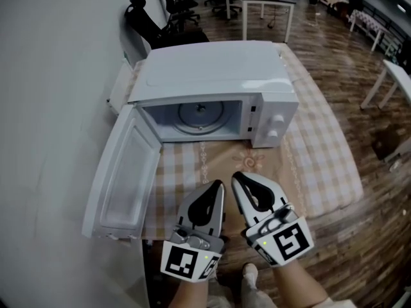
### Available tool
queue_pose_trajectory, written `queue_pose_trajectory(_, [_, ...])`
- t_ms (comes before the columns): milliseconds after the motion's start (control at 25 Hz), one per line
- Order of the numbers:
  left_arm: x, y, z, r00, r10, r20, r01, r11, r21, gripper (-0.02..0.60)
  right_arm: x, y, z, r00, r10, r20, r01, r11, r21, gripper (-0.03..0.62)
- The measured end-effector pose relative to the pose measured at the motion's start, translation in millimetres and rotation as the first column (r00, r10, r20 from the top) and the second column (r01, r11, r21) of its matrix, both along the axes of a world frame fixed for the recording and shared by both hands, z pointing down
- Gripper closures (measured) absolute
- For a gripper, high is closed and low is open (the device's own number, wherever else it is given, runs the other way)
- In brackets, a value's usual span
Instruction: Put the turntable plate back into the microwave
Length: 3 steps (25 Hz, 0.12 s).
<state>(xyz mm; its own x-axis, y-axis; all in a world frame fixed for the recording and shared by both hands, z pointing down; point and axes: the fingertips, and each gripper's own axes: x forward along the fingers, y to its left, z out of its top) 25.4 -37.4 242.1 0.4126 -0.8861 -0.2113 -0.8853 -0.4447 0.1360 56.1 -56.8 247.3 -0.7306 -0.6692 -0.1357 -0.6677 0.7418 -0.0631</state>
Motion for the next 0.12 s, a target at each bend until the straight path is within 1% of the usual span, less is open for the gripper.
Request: queue_pose_trajectory(120, [0.7,-3.6,-4.6,1.000,0.002,-0.003,-0.002,1.000,-0.014,0.580,-1.1,-2.2,-8.9,1.000,-0.005,0.001,0.005,1.000,0.006,0.556])
